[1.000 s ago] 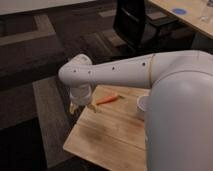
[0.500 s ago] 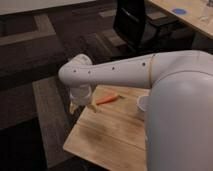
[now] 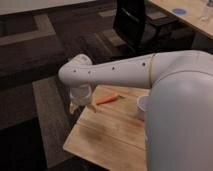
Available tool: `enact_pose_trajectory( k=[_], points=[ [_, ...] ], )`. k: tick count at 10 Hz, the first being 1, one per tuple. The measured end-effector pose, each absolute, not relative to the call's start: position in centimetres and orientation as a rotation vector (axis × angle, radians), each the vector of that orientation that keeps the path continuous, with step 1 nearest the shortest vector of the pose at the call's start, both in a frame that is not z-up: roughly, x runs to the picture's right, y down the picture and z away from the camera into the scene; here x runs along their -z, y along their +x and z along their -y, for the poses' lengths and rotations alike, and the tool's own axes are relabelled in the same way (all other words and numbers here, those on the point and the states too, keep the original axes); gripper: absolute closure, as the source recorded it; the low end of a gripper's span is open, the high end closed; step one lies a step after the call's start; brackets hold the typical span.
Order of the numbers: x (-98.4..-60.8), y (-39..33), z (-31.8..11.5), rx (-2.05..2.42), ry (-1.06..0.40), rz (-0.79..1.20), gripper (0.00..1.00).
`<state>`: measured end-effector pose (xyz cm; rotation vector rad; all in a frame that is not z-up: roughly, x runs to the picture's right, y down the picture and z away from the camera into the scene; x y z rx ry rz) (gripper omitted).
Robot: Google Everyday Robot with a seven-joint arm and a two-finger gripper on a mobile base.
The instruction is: Push the ceramic bowl across the table
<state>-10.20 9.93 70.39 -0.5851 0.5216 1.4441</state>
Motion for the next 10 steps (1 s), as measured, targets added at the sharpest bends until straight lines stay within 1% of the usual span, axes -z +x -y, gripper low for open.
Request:
enact_pose_trajectory(
  k=[3, 6, 10],
  points=[
    [-70.7, -6.6, -8.8, -1.495, -0.573, -0.533, 0.35],
    [-71.3, -0.1, -6.9, -1.594, -0.571, -0.544, 0.35],
    [-69.0, 8.7, -5.5, -1.714, -0.509, -0.597, 0.35]
  ],
)
